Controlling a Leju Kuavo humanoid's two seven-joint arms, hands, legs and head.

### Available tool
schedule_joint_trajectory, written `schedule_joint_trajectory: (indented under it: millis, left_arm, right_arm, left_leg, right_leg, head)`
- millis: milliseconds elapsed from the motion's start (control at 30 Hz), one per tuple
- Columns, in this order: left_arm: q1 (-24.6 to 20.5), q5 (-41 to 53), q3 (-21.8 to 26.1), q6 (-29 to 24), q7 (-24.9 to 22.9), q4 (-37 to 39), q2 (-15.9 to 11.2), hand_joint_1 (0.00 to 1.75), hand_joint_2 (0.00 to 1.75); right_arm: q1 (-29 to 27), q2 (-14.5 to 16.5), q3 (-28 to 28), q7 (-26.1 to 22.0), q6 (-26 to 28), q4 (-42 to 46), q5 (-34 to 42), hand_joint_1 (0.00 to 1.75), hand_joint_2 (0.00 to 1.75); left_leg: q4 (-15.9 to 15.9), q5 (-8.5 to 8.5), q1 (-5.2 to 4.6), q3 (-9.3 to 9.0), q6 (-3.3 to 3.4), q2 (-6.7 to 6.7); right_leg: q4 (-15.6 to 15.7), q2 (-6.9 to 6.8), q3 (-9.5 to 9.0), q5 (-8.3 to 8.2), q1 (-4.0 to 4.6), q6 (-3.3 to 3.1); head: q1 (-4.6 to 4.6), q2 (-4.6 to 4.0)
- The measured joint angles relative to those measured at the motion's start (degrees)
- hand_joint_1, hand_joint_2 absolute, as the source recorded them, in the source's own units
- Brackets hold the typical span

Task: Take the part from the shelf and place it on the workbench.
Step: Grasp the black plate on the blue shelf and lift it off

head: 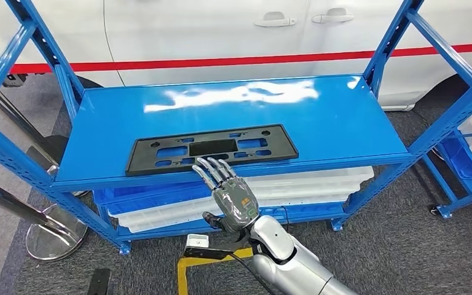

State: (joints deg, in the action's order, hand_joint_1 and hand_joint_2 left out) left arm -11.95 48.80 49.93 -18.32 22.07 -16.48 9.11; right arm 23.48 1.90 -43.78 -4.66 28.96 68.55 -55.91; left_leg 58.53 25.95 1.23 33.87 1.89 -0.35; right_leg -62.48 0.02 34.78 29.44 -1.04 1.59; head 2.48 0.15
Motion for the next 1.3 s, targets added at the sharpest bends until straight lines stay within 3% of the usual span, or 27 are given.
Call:
schedule_joint_trajectory:
  millis: [67, 100, 133, 167, 233, 300, 367, 467, 533, 600, 667, 733, 767, 833, 867, 1000, 1067, 1133, 1167, 1200, 1233, 1300]
  left_arm:
    - [0.0, -0.2, -0.1, -0.1, -0.1, 0.0, -0.1, 0.00, 0.00]
    - [0.0, -0.3, -0.2, -0.1, -0.1, 0.0, -0.1, 0.00, 0.00]
    - [0.1, -0.4, -0.2, -0.1, -0.1, 0.0, -0.1, 0.00, 0.00]
    - [0.1, -0.5, -0.2, -0.1, -0.2, 0.0, -0.1, 0.00, 0.00]
    - [0.1, -0.7, -0.3, -0.1, -0.3, 0.0, 0.0, 0.00, 0.00]
    - [0.1, -1.0, -0.3, -0.3, -0.4, 0.0, 0.0, 0.00, 0.00]
    - [0.1, -1.3, -0.3, -0.5, -0.4, 0.0, 0.0, 0.00, 0.00]
    - [0.0, -1.9, -0.3, -0.9, -0.5, 0.0, 0.0, 0.00, 0.00]
    - [0.0, -2.4, -0.3, -1.2, -0.6, 0.0, 0.0, 0.00, 0.00]
    - [0.2, -2.8, -0.3, -1.3, -0.7, 0.0, -0.1, 0.00, 0.00]
    - [0.4, -3.1, -0.3, -1.5, -0.7, 0.0, -0.1, 0.00, 0.00]
    - [0.5, -3.1, -0.3, -1.5, -0.8, 0.0, -0.2, 0.00, 0.00]
    - [0.5, -3.1, -0.3, -1.5, -0.8, 0.0, -0.3, 0.00, 0.00]
    - [0.5, -3.2, -0.3, -1.6, -0.8, 0.1, -0.3, 0.00, 0.00]
    - [0.5, -3.2, -0.3, -1.6, -0.8, 0.1, -0.3, 0.00, 0.00]
    - [0.6, -3.3, -0.4, -1.6, -1.0, 0.1, -0.3, 0.00, 0.00]
    - [0.5, -3.6, -0.4, -1.7, -1.0, 0.1, -0.3, 0.00, 0.00]
    - [0.5, -4.1, -0.4, -1.8, -1.0, 0.1, -0.4, 0.00, 0.00]
    - [0.6, -4.3, -0.5, -1.8, -1.0, 0.1, -0.4, 0.00, 0.00]
    - [0.7, -4.5, -0.5, -1.9, -1.0, 0.1, -0.4, 0.00, 0.00]
    - [0.7, -4.6, -0.6, -1.9, -1.0, 0.1, -0.4, 0.00, 0.00]
    - [0.8, -4.9, -0.8, -1.9, -1.1, 0.1, -0.4, 0.00, 0.00]
  right_arm:
    - [0.0, 0.0, 0.0, 0.0, -0.1, 0.0, 0.0, 0.00, 1.75]
    - [0.0, -0.1, 0.0, 0.0, -0.2, 0.0, 0.0, 0.00, 1.75]
    - [-0.1, -0.1, 0.0, 0.1, -0.2, -0.1, 0.0, 0.00, 1.75]
    - [-0.1, -0.2, 0.0, 0.1, -0.2, -0.1, 0.0, 0.00, 1.75]
    - [0.0, -0.2, 0.0, 0.1, -0.3, -0.1, 0.0, 0.00, 1.75]
    - [0.1, -0.2, 0.0, 0.1, -0.4, -0.1, -0.1, 0.00, 1.75]
    - [0.2, -0.2, 0.0, 0.3, -0.5, -0.1, -0.1, 0.00, 1.75]
    - [0.3, -0.1, 0.0, 0.5, -0.7, -0.1, -0.2, 0.00, 1.75]
    - [0.5, 0.0, 0.0, 0.8, -0.9, -0.2, -0.2, 0.00, 1.75]
    - [0.6, 0.0, 0.0, 1.0, -1.0, -0.3, -0.2, 0.00, 1.75]
    - [0.5, 0.0, 0.0, 1.1, -1.0, -0.6, -0.2, 0.00, 1.75]
    - [0.5, 0.0, 0.0, 1.1, -1.0, -0.8, -0.2, 0.00, 1.75]
    - [0.5, 0.0, 0.0, 1.1, -1.0, -0.8, -0.2, 0.00, 1.75]
    - [0.6, 0.0, 0.0, 1.1, -1.0, -1.0, -0.2, 0.00, 1.75]
    - [0.7, 0.0, 0.0, 1.1, -1.0, -1.0, -0.2, 0.00, 1.75]
    - [0.8, 0.0, 0.0, 1.2, -1.0, -1.0, -0.2, 0.00, 1.75]
    - [0.9, 0.0, 0.0, 1.2, -1.0, -1.0, -0.2, 0.00, 1.75]
    - [0.9, -0.1, 0.0, 1.3, -1.0, -1.2, -0.2, 0.00, 1.75]
    - [0.8, -0.1, 0.0, 1.4, -1.0, -1.3, -0.3, 0.00, 1.75]
    - [0.8, -0.1, 0.0, 1.5, -1.0, -1.4, -0.3, 0.00, 1.75]
    - [0.8, -0.1, 0.0, 1.5, -1.0, -1.5, -0.4, 0.00, 1.75]
    - [0.9, -0.1, 0.0, 1.6, -1.1, -1.7, -0.6, 0.00, 1.75]
  left_leg:
    - [0.0, 0.16, -0.20, -0.06, 0.46, 0.04]
    - [0.0, 0.25, -0.36, -0.12, 0.61, 0.04]
    - [0.0, 0.35, -0.52, -0.23, 0.72, 0.02]
    - [0.0, 0.49, -0.70, -0.44, 0.82, -0.02]
    - [0.0, 0.90, -1.01, -1.11, 0.86, -0.12]
    - [0.0, 1.31, -1.26, -1.51, 0.60, -0.15]
    - [-0.2, 1.51, -1.23, -1.58, 0.09, -0.08]
    - [0.5, 2.38, -1.17, -1.62, -0.81, 0.02]
    - [5.6, 5.01, -0.95, 0.76, -1.41, 0.03]
    - [12.9, 7.89, -0.62, 4.76, -2.00, 0.04]
    - [16.3, 8.18, -0.30, 7.00, -2.43, 0.06]
    - [12.7, 4.80, 0.01, 5.86, -2.75, 0.11]
    - [8.8, 2.29, 0.20, 4.29, -2.90, 0.17]
    - [2.3, -0.44, 0.23, 1.45, -2.86, 0.22]
    - [1.0, -0.61, 0.16, 0.87, -2.62, 0.20]
    - [0.5, -0.15, 0.10, 0.60, -0.99, 0.06]
    - [0.3, -0.04, 0.17, 0.29, -0.24, 0.09]
    - [0.3, 0.21, 0.01, 0.15, 0.20, 0.11]
    - [0.3, 0.34, -0.10, 0.03, 0.31, 0.09]
    - [0.3, 0.51, -0.19, -0.17, 0.38, 0.04]
    - [0.3, 0.72, -0.29, -0.49, 0.39, -0.04]
    - [0.2, 1.26, -0.47, -1.34, 0.26, -0.17]
  right_leg:
    - [-7.7, -0.01, 4.00, 3.28, -0.01, 0.13]
    - [-11.0, -0.01, 5.98, 4.14, 0.01, 0.10]
    - [-12.6, -0.01, 7.15, 3.90, 0.07, -0.04]
    - [-11.9, -0.01, 7.22, 2.55, 0.20, -0.32]
    - [-4.9, 0.01, 4.48, -2.01, 0.73, -1.45]
    - [1.6, -0.05, 1.56, -4.52, 1.29, -2.65]
    - [3.2, -0.02, 0.78, -4.43, 1.59, -3.12]
    - [4.7, 0.02, -0.21, -4.61, 1.12, -3.33]
    - [5.5, -0.14, -1.05, -4.63, 0.76, -3.51]
    - [5.5, -0.23, -1.34, -4.32, 0.70, -3.68]
    - [5.4, -0.18, -1.56, -4.02, 0.64, -3.57]
    - [5.2, -0.07, -2.01, -3.53, 0.44, -3.21]
    - [4.9, -0.03, -2.30, -3.13, 0.32, -2.91]
    - [4.2, 0.03, -2.46, -2.35, 0.38, -2.18]
    - [4.0, 0.04, -2.36, -2.13, 0.50, -1.85]
    - [3.1, 0.03, -2.02, -1.26, 0.46, -0.92]
    - [-1.6, 0.01, 0.29, 1.24, 0.29, -0.48]
    - [-9.5, 0.01, 4.75, 4.14, 0.28, -0.28]
    - [-12.2, 0.01, 6.56, 4.49, 0.29, -0.31]
    - [-12.7, 0.01, 7.38, 3.65, 0.31, -0.44]
    - [-11.0, 0.01, 7.02, 1.71, 0.36, -0.70]
    - [-3.3, 0.03, 3.85, -3.01, 0.69, -1.63]
  head:
    - [-0.01, 0.00]
    - [-0.01, 0.00]
    - [-0.01, 0.00]
    - [-0.01, 0.00]
    - [-0.01, 0.00]
    - [-0.01, 0.00]
    - [0.01, 0.00]
    - [0.00, 0.00]
    - [0.00, 0.00]
    - [0.00, 0.00]
    - [-0.01, 0.00]
    - [-0.01, 0.00]
    - [-0.01, 0.00]
    - [0.00, 0.00]
    - [0.01, 0.00]
    - [0.02, 0.00]
    - [0.02, 0.00]
    - [0.02, 0.00]
    - [0.02, 0.00]
    - [0.03, 0.00]
    - [0.03, 0.00]
    - [0.03, 0.00]
